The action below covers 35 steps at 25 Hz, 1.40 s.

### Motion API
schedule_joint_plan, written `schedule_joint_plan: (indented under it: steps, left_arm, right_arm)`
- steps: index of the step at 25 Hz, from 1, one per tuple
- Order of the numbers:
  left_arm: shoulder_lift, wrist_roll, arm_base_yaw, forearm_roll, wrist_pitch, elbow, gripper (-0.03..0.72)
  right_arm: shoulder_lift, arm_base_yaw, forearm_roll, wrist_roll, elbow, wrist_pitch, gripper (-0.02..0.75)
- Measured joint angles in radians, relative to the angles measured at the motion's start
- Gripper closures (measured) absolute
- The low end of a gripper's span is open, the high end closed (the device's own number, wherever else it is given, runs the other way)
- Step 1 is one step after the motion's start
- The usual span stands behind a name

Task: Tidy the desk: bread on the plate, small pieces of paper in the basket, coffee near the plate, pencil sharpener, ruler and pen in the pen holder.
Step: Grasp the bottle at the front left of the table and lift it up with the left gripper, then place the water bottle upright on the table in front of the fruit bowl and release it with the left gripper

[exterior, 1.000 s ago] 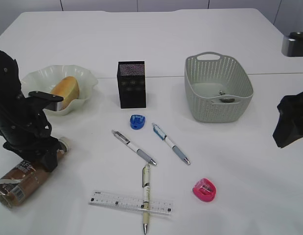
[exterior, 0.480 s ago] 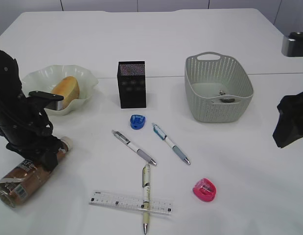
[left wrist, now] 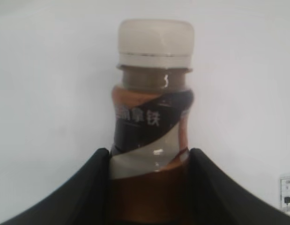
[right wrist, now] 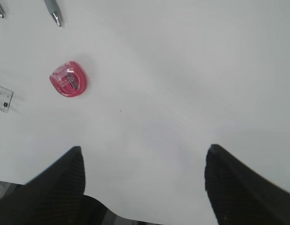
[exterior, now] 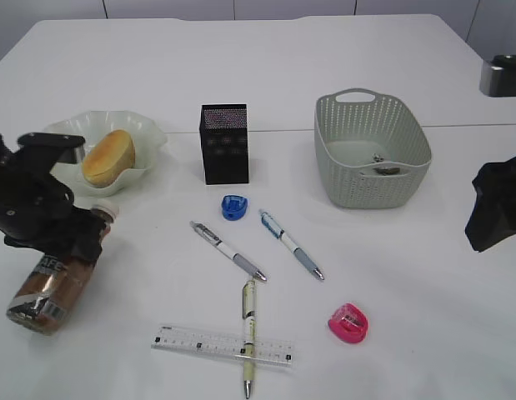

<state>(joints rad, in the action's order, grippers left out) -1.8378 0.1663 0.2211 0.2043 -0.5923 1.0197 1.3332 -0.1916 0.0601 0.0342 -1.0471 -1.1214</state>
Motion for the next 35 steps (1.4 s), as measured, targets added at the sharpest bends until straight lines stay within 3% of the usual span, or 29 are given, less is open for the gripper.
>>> schedule_joint_plan:
  steps: [8,15,19,22,25,31,35]
  left_arm:
    - [0.410,0.092,0.000,0.021,0.405,-0.353,0.315]
    - [0.578,0.054,0.000,0.039,0.810,-0.561,0.318]
    - [0.570,-0.121,0.000,-0.052,1.025,-0.633,0.318]
    - [0.530,-0.272,0.000,-0.233,1.209,-0.665,0.318]
    - [0.460,-0.346,0.000,-0.359,1.381,-0.665,0.318]
    - [0.257,-0.371,0.002,-0.398,1.648,-0.665,0.318]
    - [0.122,-0.371,0.002,-0.400,1.679,-0.662,0.318]
  right_arm:
    - [0.000,0.000,0.000,0.000,0.000,0.006,0.154]
    - [0.000,0.000,0.000,0.000,0.000,0.007,0.155]
    - [0.000,0.000,0.000,0.000,0.000,0.007,0.155]
    - [0.000,0.000,0.000,0.000,0.000,0.011,0.154]
    - [0.000,0.000,0.000,0.000,0.000,0.012,0.154]
    - [0.000,0.000,0.000,0.000,0.000,0.012,0.155]
    - [0.000,0.000,-0.002,0.000,0.000,0.013,0.155]
